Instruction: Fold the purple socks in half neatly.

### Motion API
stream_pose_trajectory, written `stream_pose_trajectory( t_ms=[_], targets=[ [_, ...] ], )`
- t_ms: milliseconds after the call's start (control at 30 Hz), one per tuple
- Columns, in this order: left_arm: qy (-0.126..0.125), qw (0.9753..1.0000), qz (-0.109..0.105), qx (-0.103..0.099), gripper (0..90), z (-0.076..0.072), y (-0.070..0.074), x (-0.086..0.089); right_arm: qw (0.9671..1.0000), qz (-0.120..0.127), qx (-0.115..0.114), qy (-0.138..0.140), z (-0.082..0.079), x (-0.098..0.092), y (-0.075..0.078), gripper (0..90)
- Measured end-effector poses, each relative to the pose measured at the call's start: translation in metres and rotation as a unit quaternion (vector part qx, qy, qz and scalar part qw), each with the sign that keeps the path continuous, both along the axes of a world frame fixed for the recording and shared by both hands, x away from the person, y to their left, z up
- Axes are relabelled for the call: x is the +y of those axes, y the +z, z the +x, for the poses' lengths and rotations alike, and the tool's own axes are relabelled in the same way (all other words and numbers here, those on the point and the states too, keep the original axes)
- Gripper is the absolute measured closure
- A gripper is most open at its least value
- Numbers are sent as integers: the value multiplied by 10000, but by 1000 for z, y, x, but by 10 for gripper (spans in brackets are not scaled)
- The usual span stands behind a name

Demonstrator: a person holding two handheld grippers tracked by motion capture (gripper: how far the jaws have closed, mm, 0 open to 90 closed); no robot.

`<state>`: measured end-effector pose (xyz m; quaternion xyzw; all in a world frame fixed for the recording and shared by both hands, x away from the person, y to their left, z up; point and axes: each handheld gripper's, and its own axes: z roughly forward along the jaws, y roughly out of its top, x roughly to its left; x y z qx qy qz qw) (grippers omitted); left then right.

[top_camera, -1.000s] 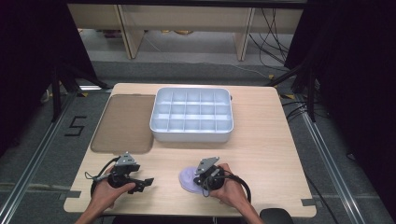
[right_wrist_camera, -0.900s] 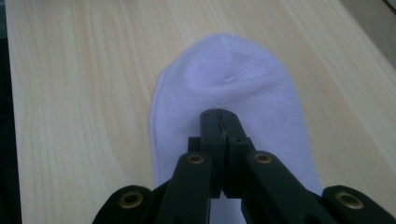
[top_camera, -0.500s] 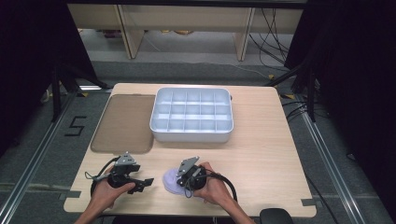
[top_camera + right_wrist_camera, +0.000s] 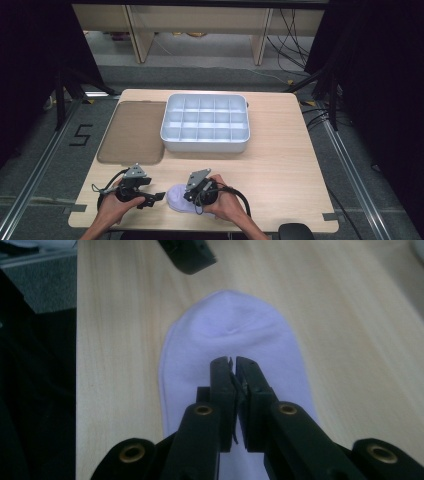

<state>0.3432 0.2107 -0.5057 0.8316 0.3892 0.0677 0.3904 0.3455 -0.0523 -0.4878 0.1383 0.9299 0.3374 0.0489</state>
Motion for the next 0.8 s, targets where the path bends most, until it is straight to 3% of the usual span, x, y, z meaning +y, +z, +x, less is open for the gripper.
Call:
stream_pose_trajectory(
  t_ms=[167,200,333,467,567,600,633,667,767,800],
  targets=[
    [-122,9999,-42,15,187,-3,2,-4,9987,5,-28,-513,-1,-34,7,874],
    [-26,9999,-142,5,190,-4,2,-7,9984,-3,-21,-568,-2,-38,7,874],
    [-45,9995,-282,140,211,-6,2,-12,9965,-9,75,-832,-6,-55,7,874],
    [-113,9991,-354,183,265,-7,2,-16,9972,-116,93,-728,-13,-63,4,877],
    [-140,9991,-350,179,277,-7,2,-18,9962,-261,197,-808,-16,-66,1,879],
    [-140,9991,-350,179,282,-7,2,-18,9967,-366,183,-707,-14,-67,-1,879],
    [-96,9992,-359,159,286,-8,2,-19,9951,-405,195,-886,-15,-68,-3,882],
    [-131,9990,-375,199,289,-7,3,-19,9958,-458,200,-766,-13,-69,-3,884],
    [-47,9989,-427,173,301,-8,2,-20,9955,-443,246,-803,-9,-70,-7,891],
    [-126,9988,-406,257,304,-7,2,-19,9960,-428,206,-757,-3,-70,-8,891]
  ],
)
